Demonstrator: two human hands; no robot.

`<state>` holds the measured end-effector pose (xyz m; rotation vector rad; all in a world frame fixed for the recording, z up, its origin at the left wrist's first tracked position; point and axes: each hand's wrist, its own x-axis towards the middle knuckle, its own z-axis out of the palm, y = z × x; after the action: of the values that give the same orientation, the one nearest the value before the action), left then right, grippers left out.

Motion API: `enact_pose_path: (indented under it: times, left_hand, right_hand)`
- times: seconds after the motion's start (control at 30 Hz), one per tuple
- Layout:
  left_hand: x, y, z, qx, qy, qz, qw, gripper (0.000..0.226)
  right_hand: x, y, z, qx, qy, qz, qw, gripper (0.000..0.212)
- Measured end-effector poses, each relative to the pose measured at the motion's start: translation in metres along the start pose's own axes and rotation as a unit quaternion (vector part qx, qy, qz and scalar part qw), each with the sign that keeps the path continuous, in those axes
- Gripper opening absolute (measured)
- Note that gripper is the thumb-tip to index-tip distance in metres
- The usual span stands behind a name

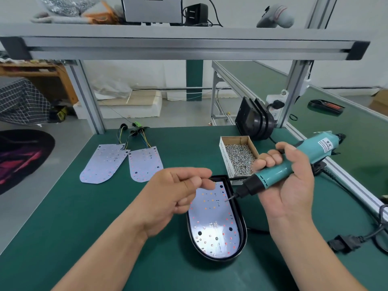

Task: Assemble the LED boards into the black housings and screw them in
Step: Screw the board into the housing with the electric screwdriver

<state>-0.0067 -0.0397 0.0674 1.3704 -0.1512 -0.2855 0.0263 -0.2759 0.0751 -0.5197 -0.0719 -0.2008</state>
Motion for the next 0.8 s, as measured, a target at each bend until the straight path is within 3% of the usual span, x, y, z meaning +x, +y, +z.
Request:
enact_pose_path:
  times: [0.13,0.53,0.8]
  left_hand:
    - [-0.006,-0.001,0.013,0.081,-0.02,0.018,0.996,0.023]
    - [-0.006,-0.005,0.021,0.164,0.017,0.022,0.986,0.009]
    - [-0.006,-0.002,0.026,0.08,0.027,-0.001,0.996,0.011]
  right_hand:
    - [0.001,-0.004,0.002,0.016,-0.009,-0.01,1.0,0.006]
    - [0.0,-0.003,0.006,0.04,-0.007,-0.02,0.999,0.009]
    - [-0.001,-0.001,0.008,0.046,-0.014,-0.021,0.999,0.007]
